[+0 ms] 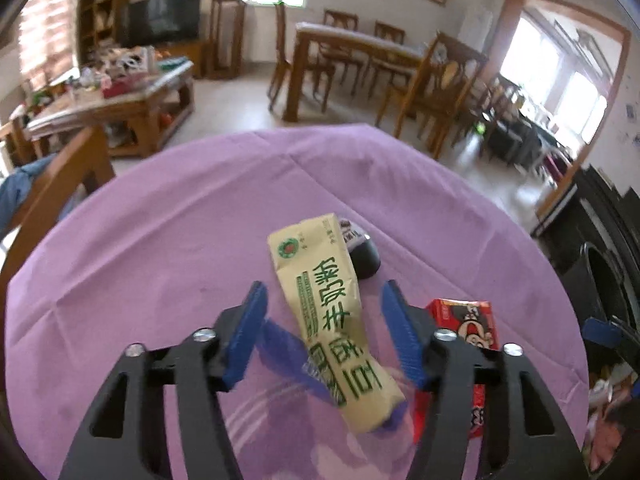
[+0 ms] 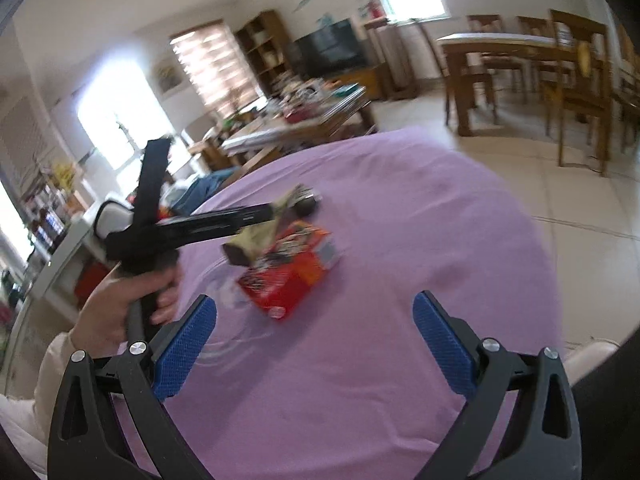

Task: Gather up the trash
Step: 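Grasp the yellow milk-powder bag with the left tool while the right tool grasps the red snack box, then carry the yellow bag and red box over the black bin and open both tools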

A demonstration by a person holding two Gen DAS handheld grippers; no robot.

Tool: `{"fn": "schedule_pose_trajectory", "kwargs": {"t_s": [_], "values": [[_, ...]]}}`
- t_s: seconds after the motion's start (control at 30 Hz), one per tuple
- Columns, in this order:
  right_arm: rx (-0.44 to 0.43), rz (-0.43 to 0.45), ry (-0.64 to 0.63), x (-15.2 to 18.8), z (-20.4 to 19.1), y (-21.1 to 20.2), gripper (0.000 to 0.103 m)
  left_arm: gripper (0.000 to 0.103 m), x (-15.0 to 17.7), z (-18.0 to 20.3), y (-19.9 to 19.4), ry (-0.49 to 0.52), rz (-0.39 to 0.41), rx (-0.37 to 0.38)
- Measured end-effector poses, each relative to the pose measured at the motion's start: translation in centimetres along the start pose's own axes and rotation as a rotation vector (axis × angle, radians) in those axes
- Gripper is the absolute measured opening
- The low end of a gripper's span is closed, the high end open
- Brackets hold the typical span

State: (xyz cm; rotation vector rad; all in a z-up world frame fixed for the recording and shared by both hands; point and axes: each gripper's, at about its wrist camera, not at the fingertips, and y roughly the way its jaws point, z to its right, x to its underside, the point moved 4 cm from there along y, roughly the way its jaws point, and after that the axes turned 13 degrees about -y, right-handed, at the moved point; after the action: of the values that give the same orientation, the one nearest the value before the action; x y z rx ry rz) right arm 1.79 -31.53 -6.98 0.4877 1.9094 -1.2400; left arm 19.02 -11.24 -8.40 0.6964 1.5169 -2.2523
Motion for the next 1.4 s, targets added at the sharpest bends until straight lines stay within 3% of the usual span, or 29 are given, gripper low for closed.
{"fn": "schedule_pose_trajectory", "kwargs": {"t_s": [0.1, 0.17, 0.3, 0.57, 0.67, 0.8, 0.93, 1.03, 1.23, 1.4], "values": [[-0.011, -0.029, -0.031, -0.5, -1.1, 1.5, 0.098, 0.039, 0.6, 0.7, 1.6, 0.017, -0.047, 0.002], [-0.016, -0.049, -0.048, -0.8, -1.8, 2.6, 0.098, 0.035, 0.5, 0.9, 2.0, 0.015, -0.034, 0.007], [-0.013, -0.087, -0.077, -1.1, -2.8, 4.4, 0.097, 0.031, 0.2, 0.9, 1.5, -0.006, 0.022, 0.021], [0.044, -0.194, -0.123, -2.3, -4.6, 8.9, 0.097, 0.029, -1.0, 0.5, -2.7, -0.117, 0.168, 0.142], [0.081, -0.245, -0.137, -2.2, -4.4, 10.3, 0.077, 0.029, -1.4, 0.0, -3.4, -0.141, 0.188, 0.159], [0.094, -0.239, -0.133, -2.4, -3.4, 10.2, 0.054, 0.029, -1.2, -0.2, -4.1, -0.151, 0.200, 0.169], [0.068, -0.226, -0.107, -2.1, -2.3, 9.5, 0.050, 0.029, -1.0, -0.1, -4.3, -0.135, 0.205, 0.171], [0.015, -0.179, -0.069, -2.1, -1.6, 8.4, 0.050, 0.029, -0.8, -0.2, -4.5, -0.130, 0.213, 0.185], [-0.022, 0.031, -0.006, -2.8, -0.5, 2.2, 0.050, 0.029, -1.2, -0.2, -4.1, -0.124, 0.212, 0.270], [0.028, 0.162, 0.038, -2.6, 2.5, -4.2, 0.050, 0.029, 0.3, 5.0, -5.0, -0.038, 0.211, 0.331]]}}
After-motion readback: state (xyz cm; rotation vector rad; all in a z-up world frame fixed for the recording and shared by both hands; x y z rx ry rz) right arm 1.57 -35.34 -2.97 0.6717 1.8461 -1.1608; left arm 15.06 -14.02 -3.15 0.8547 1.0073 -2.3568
